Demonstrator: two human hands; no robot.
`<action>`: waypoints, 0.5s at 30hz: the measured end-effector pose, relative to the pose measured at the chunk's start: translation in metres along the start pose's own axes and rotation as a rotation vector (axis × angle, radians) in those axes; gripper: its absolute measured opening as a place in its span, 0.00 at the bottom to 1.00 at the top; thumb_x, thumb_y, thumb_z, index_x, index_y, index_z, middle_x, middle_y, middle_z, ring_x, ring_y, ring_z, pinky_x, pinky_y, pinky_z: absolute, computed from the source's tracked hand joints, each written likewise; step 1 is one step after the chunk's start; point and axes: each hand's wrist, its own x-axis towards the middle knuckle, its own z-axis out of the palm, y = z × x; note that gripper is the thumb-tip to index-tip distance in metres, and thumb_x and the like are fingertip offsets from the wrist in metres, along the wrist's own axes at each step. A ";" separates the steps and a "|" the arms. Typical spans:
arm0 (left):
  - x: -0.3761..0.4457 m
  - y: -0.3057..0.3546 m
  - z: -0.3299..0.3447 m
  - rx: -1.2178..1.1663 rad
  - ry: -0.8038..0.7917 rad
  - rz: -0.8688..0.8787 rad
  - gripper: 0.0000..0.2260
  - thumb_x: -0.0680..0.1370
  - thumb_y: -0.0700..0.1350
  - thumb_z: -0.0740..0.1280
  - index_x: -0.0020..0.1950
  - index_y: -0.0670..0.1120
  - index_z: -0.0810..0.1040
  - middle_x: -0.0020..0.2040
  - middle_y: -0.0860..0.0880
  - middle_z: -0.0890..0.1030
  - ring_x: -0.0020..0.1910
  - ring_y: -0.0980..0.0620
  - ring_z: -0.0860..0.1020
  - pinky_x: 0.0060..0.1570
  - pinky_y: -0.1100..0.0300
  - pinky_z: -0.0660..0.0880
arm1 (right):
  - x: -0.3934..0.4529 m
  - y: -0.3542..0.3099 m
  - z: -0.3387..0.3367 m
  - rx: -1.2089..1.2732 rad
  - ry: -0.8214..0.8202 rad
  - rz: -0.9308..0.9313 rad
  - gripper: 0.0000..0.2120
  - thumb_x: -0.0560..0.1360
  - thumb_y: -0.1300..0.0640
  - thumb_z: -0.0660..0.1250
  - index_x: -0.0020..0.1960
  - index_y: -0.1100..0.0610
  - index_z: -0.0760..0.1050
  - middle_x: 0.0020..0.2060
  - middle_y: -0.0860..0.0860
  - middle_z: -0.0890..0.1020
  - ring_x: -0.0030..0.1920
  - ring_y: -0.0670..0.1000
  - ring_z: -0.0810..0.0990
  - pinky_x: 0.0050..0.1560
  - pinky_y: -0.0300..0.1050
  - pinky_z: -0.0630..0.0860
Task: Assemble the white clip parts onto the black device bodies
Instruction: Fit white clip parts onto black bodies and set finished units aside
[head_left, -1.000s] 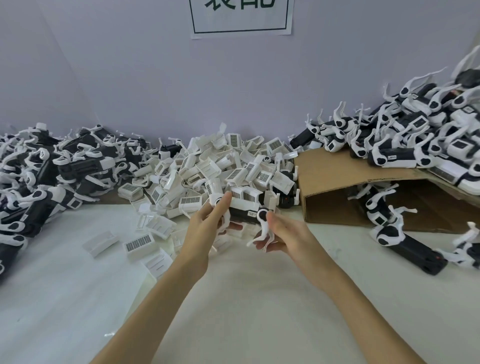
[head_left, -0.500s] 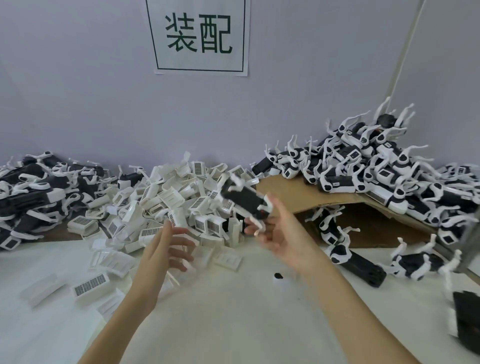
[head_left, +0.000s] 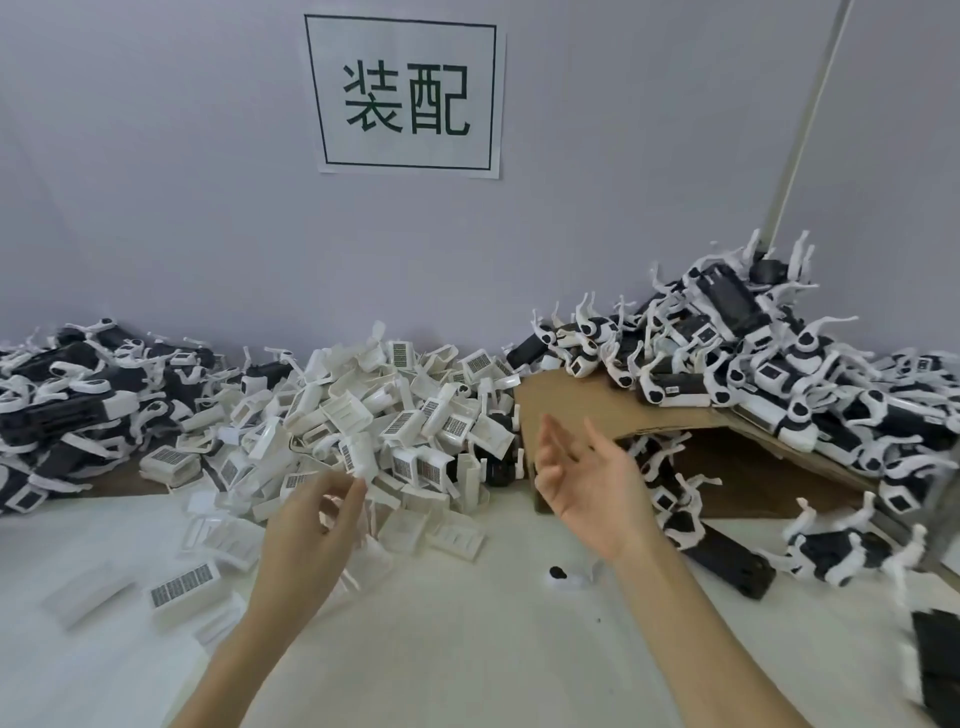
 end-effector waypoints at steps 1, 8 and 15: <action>0.000 -0.003 -0.002 0.143 0.048 0.063 0.03 0.83 0.45 0.71 0.49 0.50 0.81 0.46 0.55 0.82 0.48 0.50 0.79 0.48 0.49 0.78 | -0.001 0.008 -0.007 0.001 0.025 0.015 0.20 0.83 0.49 0.65 0.66 0.63 0.79 0.52 0.56 0.83 0.41 0.51 0.81 0.33 0.39 0.77; 0.002 -0.025 -0.008 0.927 -0.184 -0.220 0.32 0.81 0.68 0.47 0.76 0.51 0.71 0.74 0.43 0.71 0.71 0.37 0.69 0.68 0.41 0.66 | -0.005 0.046 -0.019 -0.072 0.133 0.093 0.18 0.81 0.51 0.67 0.63 0.63 0.81 0.47 0.57 0.83 0.38 0.51 0.79 0.30 0.39 0.75; 0.004 -0.037 -0.007 0.799 -0.152 -0.076 0.11 0.85 0.50 0.66 0.62 0.46 0.81 0.55 0.47 0.83 0.60 0.39 0.77 0.60 0.47 0.69 | -0.007 0.058 -0.014 -0.134 0.170 0.106 0.15 0.78 0.54 0.69 0.58 0.63 0.84 0.43 0.56 0.82 0.35 0.51 0.78 0.28 0.39 0.74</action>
